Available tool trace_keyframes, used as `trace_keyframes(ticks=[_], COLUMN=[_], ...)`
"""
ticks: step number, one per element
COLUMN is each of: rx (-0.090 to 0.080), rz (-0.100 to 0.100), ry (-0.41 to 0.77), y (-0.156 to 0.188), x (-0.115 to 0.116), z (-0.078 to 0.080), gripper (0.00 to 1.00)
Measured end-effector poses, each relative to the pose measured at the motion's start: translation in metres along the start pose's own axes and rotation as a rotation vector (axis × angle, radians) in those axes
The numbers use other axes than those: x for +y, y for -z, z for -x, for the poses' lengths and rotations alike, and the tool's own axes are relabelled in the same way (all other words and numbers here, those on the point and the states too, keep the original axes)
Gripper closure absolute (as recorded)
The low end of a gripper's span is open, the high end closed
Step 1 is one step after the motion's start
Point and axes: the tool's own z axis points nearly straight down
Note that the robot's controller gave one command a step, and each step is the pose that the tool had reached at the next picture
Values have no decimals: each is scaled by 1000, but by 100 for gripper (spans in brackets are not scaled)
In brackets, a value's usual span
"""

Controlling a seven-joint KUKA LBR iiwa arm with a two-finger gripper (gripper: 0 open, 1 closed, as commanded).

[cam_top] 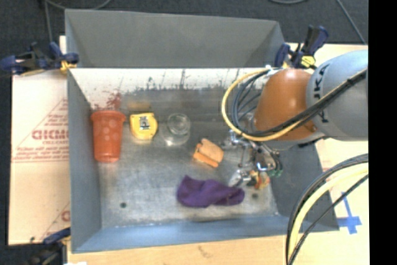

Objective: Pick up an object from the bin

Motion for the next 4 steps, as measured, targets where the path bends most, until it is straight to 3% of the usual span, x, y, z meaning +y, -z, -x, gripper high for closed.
trace_keyframes(ticks=[1,2,3,4], rx=[23,32,31,25], rz=[-3,-3,-3,7], ry=[43,138,139,379], y=[-3,-1,-1,181], x=[11,69,69,107], z=[17,-33,-33,-52], gripper=[0,100,100,100])
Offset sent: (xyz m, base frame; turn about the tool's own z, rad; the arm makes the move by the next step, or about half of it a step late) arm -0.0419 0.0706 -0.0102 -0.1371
